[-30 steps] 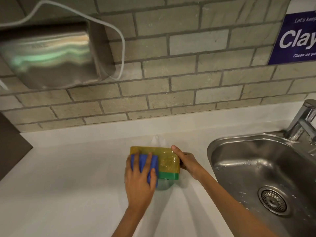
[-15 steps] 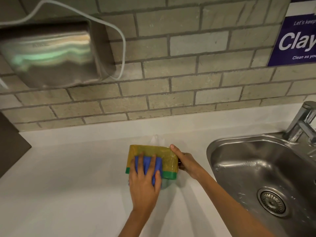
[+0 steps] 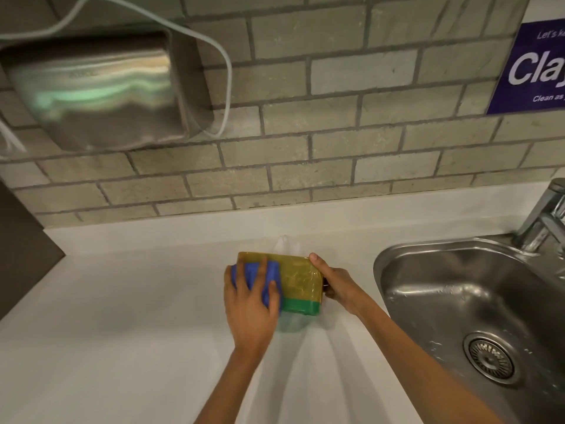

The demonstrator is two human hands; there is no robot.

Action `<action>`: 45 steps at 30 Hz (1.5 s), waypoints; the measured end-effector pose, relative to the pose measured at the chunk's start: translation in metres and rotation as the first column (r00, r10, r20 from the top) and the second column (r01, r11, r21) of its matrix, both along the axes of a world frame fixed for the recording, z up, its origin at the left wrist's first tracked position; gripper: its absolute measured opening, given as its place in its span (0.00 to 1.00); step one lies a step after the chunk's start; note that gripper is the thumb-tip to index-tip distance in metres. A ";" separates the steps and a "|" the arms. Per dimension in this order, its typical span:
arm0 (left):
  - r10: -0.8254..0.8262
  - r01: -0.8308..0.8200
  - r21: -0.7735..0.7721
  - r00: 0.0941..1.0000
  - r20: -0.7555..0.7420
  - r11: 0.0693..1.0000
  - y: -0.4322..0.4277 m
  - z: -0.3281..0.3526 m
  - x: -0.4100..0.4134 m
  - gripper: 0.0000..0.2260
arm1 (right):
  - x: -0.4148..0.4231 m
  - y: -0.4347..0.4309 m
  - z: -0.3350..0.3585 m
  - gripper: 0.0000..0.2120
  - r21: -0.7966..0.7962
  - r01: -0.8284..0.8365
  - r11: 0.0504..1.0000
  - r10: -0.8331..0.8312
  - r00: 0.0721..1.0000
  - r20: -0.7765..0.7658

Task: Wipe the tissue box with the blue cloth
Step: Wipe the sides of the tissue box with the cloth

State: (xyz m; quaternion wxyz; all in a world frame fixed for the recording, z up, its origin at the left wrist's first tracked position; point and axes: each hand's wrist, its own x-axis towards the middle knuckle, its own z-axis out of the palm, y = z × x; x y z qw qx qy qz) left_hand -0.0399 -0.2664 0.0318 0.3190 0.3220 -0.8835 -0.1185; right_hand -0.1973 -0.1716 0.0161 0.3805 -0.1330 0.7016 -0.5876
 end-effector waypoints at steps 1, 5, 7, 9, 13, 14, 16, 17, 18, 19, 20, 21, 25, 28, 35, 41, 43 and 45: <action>0.071 -0.069 0.071 0.997 -0.033 0.995 -0.007 0.003 -0.004 0.21 | 0.001 0.000 0.000 0.31 0.001 -0.001 1.000 0.001 1.000 0.003; 0.203 -0.198 0.137 0.979 -0.021 0.971 -0.004 0.008 -0.021 0.21 | 0.002 0.001 0.001 0.29 -0.005 0.008 1.000 -0.008 1.000 0.018; 0.154 -0.157 0.092 0.987 0.038 0.983 0.014 0.009 -0.027 0.23 | 0.003 0.001 0.002 0.28 -0.014 0.014 1.000 -0.014 1.000 0.028; 0.091 -0.096 0.060 0.993 0.070 0.994 0.034 0.008 -0.030 0.24 | 0.005 0.001 0.004 0.25 -0.028 0.029 0.999 -0.028 0.998 0.050; -0.116 0.135 -0.112 0.979 0.166 0.984 0.054 -0.008 -0.021 0.23 | 0.007 0.003 0.001 0.24 -0.042 0.063 0.997 -0.061 0.997 0.049; -0.176 0.204 -0.160 0.969 0.175 0.966 0.050 -0.014 -0.015 0.22 | 0.008 0.003 0.001 0.24 -0.041 0.071 0.997 -0.070 0.997 0.041; -0.204 0.226 -0.177 0.970 0.133 0.958 0.037 -0.021 -0.007 0.23 | 0.014 0.001 0.002 0.23 -0.032 0.101 0.994 -0.100 0.995 0.027; -0.166 0.175 -0.128 0.983 0.074 0.976 0.033 -0.020 -0.007 0.26 | 0.018 -0.001 0.003 0.22 -0.028 0.116 0.993 -0.116 0.993 0.017; -0.114 0.114 -0.028 0.993 -0.010 0.993 0.031 -0.017 -0.008 0.29 | 0.023 -0.005 0.005 0.23 -0.033 0.143 0.989 -0.143 0.990 0.004; -0.051 0.061 0.092 0.993 -0.107 0.994 0.032 -0.015 -0.011 0.29 | 0.029 -0.009 0.008 0.31 -0.037 0.189 0.981 -0.189 0.982 -0.010; 0.005 0.036 0.218 0.983 -0.186 0.975 0.034 -0.015 -0.014 0.27 | 0.036 -0.013 0.012 0.39 -0.029 0.242 0.970 -0.243 0.969 -0.034; 0.055 0.029 0.320 0.967 -0.250 0.947 0.036 -0.015 -0.018 0.25 | 0.043 -0.017 0.016 0.44 -0.022 0.291 0.956 -0.292 0.953 -0.081; 0.249 -0.015 0.535 0.896 -0.367 0.845 0.028 -0.014 -0.025 0.19 | 0.071 -0.021 0.021 0.40 -0.211 0.322 0.923 -0.365 0.904 -0.221; 0.320 0.064 0.674 0.844 -0.430 0.736 0.022 -0.010 -0.022 0.19 | 0.090 -0.017 0.017 0.34 -0.318 0.284 0.905 -0.372 0.891 -0.261; 0.439 0.087 0.927 0.862 -0.254 0.365 0.014 -0.007 -0.004 0.31 | 0.125 -0.006 -0.002 0.38 -0.327 0.158 0.932 -0.293 0.858 -0.421; 0.546 0.044 0.945 0.807 -0.225 0.325 0.013 -0.011 -0.003 0.21 | 0.146 0.002 -0.017 0.52 -0.262 0.083 0.962 -0.209 0.838 -0.504; 0.573 0.046 0.944 0.784 -0.237 0.327 0.013 -0.013 -0.004 0.21 | 0.151 0.004 -0.020 0.55 -0.248 0.060 0.967 -0.183 0.840 -0.511; 0.598 0.052 0.941 0.760 -0.254 0.334 0.014 -0.014 -0.004 0.21 | 0.153 0.005 -0.025 0.54 -0.242 0.046 0.969 -0.170 0.836 -0.522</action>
